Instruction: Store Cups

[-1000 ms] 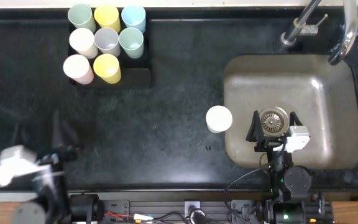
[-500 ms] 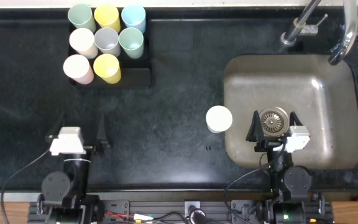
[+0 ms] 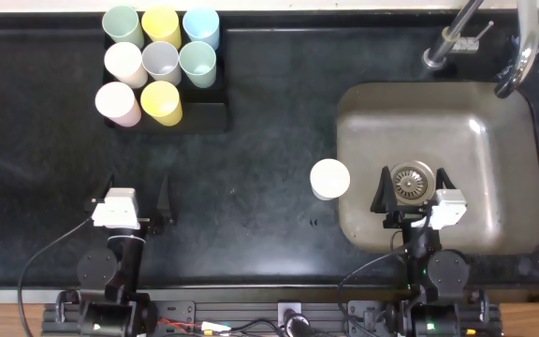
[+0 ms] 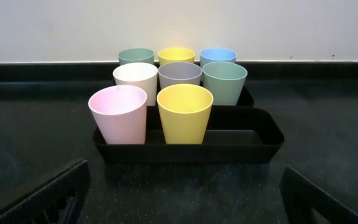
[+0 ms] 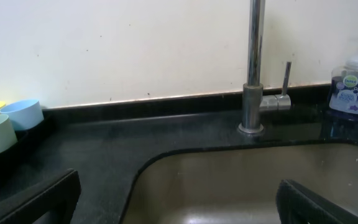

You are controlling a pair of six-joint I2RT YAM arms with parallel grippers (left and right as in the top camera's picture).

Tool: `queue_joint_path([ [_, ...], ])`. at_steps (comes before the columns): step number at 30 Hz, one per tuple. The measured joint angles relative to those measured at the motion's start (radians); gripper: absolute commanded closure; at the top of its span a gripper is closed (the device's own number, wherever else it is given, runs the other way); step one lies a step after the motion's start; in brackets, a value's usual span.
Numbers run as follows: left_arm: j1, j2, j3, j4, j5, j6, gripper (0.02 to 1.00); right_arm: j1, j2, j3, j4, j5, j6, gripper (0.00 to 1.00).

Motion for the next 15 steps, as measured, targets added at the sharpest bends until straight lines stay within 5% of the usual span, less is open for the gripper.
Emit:
queue_joint_path([
  [15,0.038,0.000,0.000,0.002,0.003,0.000,0.020,0.000,0.000,0.000,0.000,0.000,0.000,0.003],
])
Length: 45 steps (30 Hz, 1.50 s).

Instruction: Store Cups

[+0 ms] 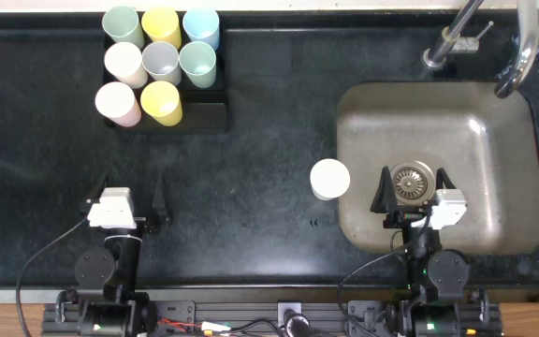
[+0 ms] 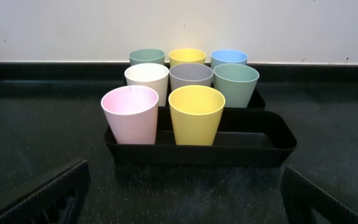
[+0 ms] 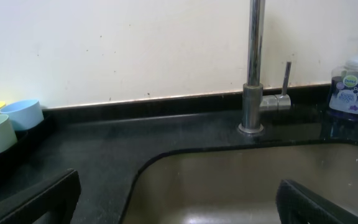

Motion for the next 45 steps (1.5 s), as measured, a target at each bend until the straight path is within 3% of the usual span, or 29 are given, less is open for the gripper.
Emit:
queue_joint_path([
  [33,0.000,0.000,0.000,0.000,0.000,0.000,0.018,0.000,0.000,0.000,-0.001,-0.001,0.000,0.003],
  [45,0.000,0.000,0.000,0.000,0.000,0.000,0.018,0.000,0.008,0.043,-0.040,-0.023,0.046,0.003],
])
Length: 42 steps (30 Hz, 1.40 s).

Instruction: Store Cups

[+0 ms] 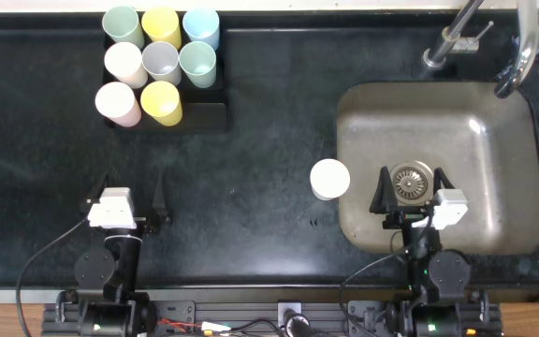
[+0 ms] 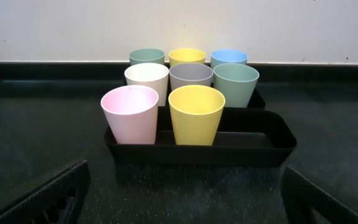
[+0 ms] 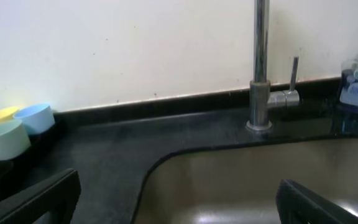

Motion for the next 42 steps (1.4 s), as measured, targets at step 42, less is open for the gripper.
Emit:
queue_joint_path([
  [42,0.000,-0.001,-0.006,0.004,0.003,0.002,0.020,0.380,1.494,1.349,-1.217,0.221,-0.077,0.005],
])
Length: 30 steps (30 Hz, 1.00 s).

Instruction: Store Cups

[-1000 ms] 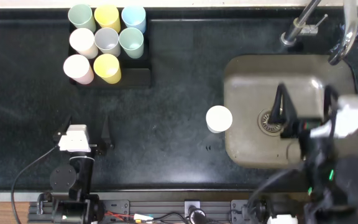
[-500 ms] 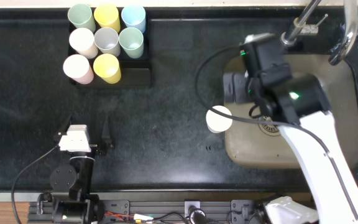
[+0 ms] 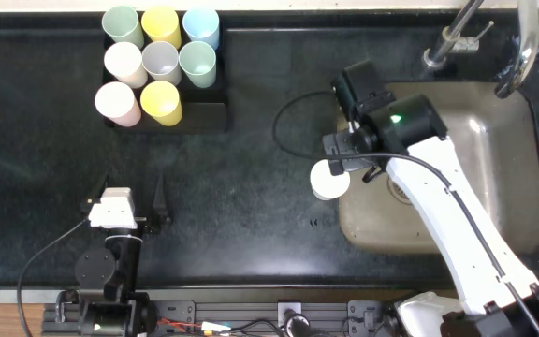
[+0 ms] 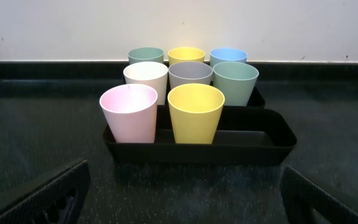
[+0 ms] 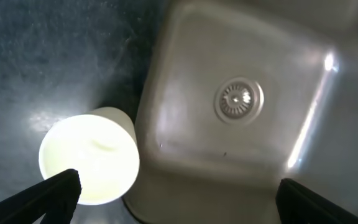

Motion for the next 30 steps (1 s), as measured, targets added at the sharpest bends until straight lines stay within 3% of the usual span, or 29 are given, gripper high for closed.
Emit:
queue_joint_path([
  [6,0.000,0.000,0.000,0.000,0.000,0.000,0.018,-0.006,0.001,-0.119,0.069,-0.107,-0.129,0.003],
  [12,0.000,0.000,0.000,0.000,0.000,0.000,0.018,-0.041,0.001,-0.134,0.080,-0.164,-0.196,0.003],
  [20,0.000,0.000,0.000,0.000,0.000,0.000,0.018,-0.112,0.002,-0.141,0.097,-0.193,-0.266,0.003],
  [30,0.000,0.000,0.000,0.000,0.000,0.000,0.018,-0.118,0.112,-0.156,0.126,-0.219,-0.309,0.007],
])
